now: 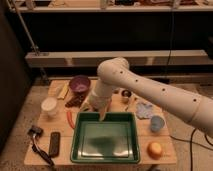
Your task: Place eraser in red bowl
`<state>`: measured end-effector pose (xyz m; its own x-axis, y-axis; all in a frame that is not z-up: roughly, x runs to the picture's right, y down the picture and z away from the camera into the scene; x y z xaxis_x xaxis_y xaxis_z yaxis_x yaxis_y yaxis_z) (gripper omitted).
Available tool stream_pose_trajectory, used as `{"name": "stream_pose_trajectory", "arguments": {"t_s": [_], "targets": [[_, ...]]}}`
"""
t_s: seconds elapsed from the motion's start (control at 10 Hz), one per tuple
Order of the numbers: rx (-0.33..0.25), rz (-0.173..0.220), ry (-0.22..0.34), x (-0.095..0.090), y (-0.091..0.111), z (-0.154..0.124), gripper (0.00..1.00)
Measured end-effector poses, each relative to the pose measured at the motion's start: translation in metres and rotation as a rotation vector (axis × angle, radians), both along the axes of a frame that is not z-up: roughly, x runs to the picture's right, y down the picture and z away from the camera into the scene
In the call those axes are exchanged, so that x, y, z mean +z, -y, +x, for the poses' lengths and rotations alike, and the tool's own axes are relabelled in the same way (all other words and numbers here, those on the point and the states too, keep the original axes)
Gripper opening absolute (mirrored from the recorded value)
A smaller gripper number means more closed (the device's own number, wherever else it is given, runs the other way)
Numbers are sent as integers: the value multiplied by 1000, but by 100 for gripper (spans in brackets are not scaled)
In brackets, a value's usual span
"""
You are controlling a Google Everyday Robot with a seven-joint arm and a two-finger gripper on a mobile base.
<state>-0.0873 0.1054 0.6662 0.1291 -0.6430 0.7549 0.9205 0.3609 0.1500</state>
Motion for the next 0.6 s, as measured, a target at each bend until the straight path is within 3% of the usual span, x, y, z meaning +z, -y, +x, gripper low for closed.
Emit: {"name": "stream_pose_trajectory", "arguments": {"t_s": [0.3,0.6], "targets": [[-170,107,82,6,-11,-68,65],[-373,221,192,22,-47,-139,65]]}}
